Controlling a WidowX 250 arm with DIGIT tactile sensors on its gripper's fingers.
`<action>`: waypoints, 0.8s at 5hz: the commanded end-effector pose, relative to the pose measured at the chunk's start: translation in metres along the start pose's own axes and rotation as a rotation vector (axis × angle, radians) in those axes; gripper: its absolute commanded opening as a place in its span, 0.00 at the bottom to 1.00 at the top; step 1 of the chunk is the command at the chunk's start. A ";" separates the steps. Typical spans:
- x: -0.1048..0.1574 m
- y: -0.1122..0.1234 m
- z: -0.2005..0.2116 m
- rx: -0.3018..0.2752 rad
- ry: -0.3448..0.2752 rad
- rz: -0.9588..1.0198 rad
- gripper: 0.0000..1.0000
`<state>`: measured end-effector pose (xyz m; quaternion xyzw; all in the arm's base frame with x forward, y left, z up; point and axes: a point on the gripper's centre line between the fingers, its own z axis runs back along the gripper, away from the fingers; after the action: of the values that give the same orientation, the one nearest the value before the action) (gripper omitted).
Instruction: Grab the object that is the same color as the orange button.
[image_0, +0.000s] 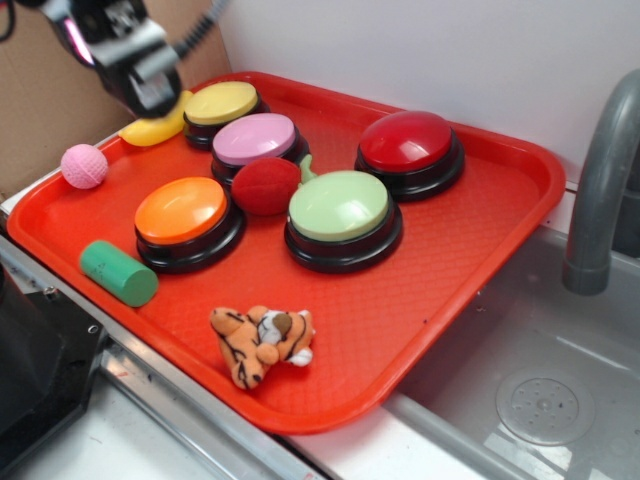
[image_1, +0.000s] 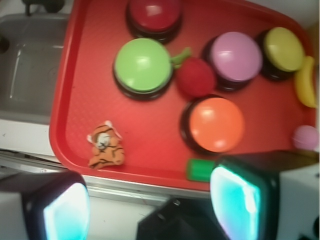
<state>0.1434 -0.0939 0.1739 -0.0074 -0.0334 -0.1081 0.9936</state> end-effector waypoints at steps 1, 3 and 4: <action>0.007 -0.042 -0.062 -0.093 0.001 -0.033 1.00; 0.009 -0.044 -0.117 0.034 0.129 -0.022 1.00; 0.009 -0.047 -0.138 0.011 0.128 -0.050 1.00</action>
<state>0.1511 -0.1400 0.0317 0.0144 0.0421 -0.1267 0.9909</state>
